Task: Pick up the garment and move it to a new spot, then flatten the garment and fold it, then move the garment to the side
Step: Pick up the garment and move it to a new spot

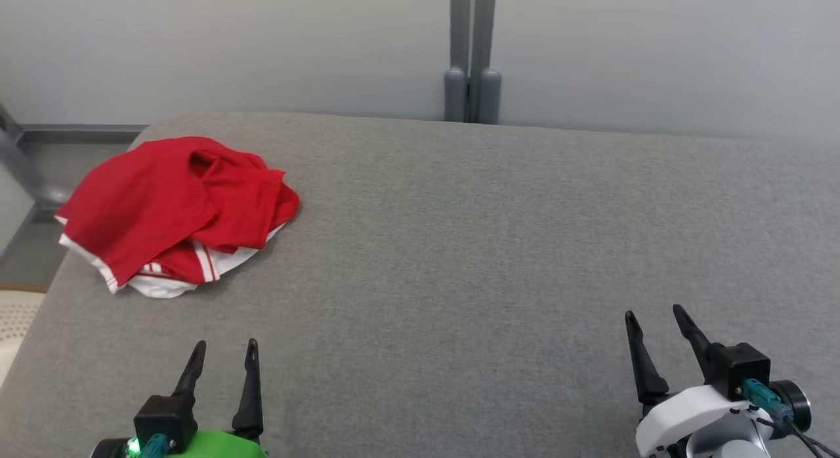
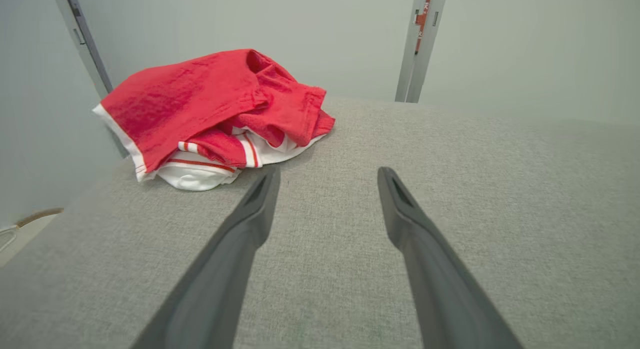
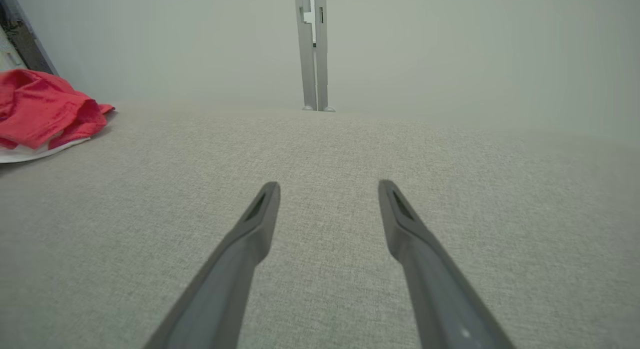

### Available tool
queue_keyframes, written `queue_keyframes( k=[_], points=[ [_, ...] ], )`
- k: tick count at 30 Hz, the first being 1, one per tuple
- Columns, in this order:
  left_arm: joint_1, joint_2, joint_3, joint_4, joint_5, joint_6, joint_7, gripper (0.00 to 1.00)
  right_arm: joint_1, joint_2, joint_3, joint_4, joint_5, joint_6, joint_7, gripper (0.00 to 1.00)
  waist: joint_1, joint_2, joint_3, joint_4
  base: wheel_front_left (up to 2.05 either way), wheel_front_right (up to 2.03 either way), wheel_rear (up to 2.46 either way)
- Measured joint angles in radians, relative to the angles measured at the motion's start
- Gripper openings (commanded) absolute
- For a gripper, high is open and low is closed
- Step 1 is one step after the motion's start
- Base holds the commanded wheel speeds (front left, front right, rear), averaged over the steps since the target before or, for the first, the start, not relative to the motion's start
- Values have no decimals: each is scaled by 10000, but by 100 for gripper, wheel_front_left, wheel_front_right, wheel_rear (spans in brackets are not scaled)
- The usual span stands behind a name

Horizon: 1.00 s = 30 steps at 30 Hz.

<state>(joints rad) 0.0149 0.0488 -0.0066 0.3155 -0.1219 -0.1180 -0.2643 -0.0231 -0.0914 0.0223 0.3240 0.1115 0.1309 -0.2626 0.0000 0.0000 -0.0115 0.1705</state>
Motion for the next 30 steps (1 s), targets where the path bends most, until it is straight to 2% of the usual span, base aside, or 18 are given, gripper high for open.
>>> queue_keyframes(
  k=[10,14,18,24,27,30],
  points=[
    [563,4,460,-38,-71,40,2,100,-57,82,648,186,159,2,0,100,0,0,-154,1737,0,0,0],
    [549,4,476,-157,-159,35,0,100,-47,90,805,222,174,2,0,100,0,0,-173,2107,0,0,0],
    [167,6,332,-182,-320,-6,2,100,-63,0,892,219,180,2,0,100,-1,0,-59,2094,0,0,0],
    [-1748,10,-460,351,-648,-65,-4,100,-765,-514,1099,-100,196,2,0,100,0,0,543,1952,0,0,0],
    [-3257,12,-867,1327,-713,-94,8,100,-1293,-863,1250,-332,280,2,0,100,0,0,1048,1862,0,0,0],
    [-4981,190,-1080,2349,-811,-98,558,100,-1785,-1135,1442,-510,399,4,0,100,0,0,1658,1723,0,0,0]
  ],
)
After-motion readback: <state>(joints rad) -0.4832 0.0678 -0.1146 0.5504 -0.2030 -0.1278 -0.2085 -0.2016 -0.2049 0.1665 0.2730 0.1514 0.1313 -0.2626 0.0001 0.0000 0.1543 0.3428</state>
